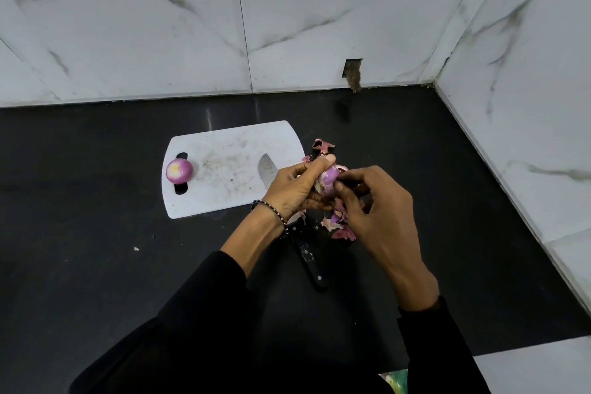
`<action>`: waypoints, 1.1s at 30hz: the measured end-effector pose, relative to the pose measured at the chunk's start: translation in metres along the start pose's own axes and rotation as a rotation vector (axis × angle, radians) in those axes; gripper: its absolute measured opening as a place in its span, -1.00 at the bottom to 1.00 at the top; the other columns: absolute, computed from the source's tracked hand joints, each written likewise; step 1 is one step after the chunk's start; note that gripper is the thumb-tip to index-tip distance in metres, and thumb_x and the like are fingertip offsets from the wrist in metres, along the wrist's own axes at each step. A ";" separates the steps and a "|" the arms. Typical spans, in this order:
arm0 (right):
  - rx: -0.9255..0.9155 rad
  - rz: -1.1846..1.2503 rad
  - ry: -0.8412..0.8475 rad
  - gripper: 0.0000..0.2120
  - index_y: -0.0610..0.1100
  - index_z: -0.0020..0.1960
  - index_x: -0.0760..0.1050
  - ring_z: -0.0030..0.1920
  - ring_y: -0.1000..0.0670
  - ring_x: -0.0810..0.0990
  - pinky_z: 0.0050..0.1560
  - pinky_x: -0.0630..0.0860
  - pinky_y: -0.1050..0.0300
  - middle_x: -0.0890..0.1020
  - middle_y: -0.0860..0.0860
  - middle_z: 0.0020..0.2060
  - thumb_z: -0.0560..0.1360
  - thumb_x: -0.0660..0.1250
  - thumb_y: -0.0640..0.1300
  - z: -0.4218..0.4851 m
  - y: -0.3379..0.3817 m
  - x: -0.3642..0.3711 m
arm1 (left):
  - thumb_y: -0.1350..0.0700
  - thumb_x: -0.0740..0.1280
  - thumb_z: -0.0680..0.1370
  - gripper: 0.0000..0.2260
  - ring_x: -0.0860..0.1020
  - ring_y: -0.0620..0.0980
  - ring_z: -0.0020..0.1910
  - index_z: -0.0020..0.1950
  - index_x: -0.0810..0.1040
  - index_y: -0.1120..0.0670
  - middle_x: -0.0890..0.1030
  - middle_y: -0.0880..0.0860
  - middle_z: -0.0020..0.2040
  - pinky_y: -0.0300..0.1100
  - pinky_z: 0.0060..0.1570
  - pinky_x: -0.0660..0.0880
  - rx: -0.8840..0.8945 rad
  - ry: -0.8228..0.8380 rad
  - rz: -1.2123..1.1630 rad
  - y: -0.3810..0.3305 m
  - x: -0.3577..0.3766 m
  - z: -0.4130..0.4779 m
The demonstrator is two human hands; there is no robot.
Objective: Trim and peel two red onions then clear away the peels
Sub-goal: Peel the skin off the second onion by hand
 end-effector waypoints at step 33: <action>-0.015 0.086 -0.019 -0.76 -0.02 0.13 0.58 -0.01 0.14 0.59 -0.05 0.57 0.24 0.57 0.16 0.03 0.49 0.46 -0.03 -0.007 -0.003 0.002 | 0.00 0.42 0.52 -0.79 0.70 0.09 -0.14 -0.08 0.71 0.15 0.71 0.22 -0.08 -0.04 -0.01 0.65 -0.172 0.087 -0.216 0.000 0.002 -0.010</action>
Point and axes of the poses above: each hand's wrist, its own z-axis towards the middle knuckle, its own x-axis out of the palm, y = z × x, the point moved 3 cm from there along z, towards the middle knuckle
